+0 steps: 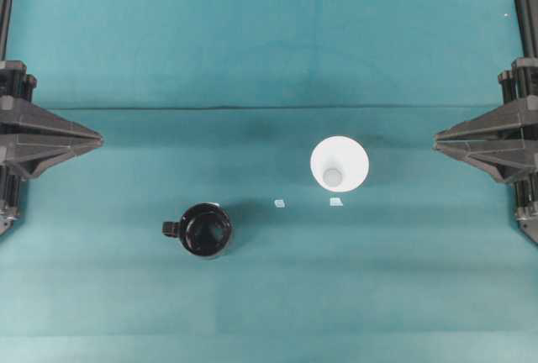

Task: Put the paper cup into the moved cup holder.
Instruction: 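Move the left gripper toward the black cup holder's handle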

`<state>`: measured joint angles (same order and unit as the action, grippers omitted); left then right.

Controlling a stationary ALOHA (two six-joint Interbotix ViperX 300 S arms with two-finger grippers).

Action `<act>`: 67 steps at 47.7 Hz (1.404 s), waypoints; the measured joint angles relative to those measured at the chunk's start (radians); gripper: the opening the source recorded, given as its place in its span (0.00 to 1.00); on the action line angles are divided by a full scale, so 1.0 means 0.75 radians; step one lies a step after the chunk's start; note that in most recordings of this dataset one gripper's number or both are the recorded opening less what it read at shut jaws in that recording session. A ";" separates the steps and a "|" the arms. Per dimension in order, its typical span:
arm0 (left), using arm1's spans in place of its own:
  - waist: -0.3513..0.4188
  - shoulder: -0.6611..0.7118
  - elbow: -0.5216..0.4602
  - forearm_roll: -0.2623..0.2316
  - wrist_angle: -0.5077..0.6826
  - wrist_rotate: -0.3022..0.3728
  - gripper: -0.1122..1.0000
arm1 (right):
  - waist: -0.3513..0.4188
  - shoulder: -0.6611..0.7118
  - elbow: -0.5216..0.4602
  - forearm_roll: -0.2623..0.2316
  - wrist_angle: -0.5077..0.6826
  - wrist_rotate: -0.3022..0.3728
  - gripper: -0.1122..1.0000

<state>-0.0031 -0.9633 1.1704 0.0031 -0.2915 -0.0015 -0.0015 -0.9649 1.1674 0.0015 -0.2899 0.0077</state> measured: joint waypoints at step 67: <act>-0.274 0.673 -0.074 0.010 0.442 -0.358 0.10 | 0.045 0.078 -0.029 0.059 0.599 0.121 0.06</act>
<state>-0.2086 -0.4587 1.1152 0.0107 0.0399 -0.2700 0.0322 -0.9066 1.1459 0.0460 0.1595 0.0982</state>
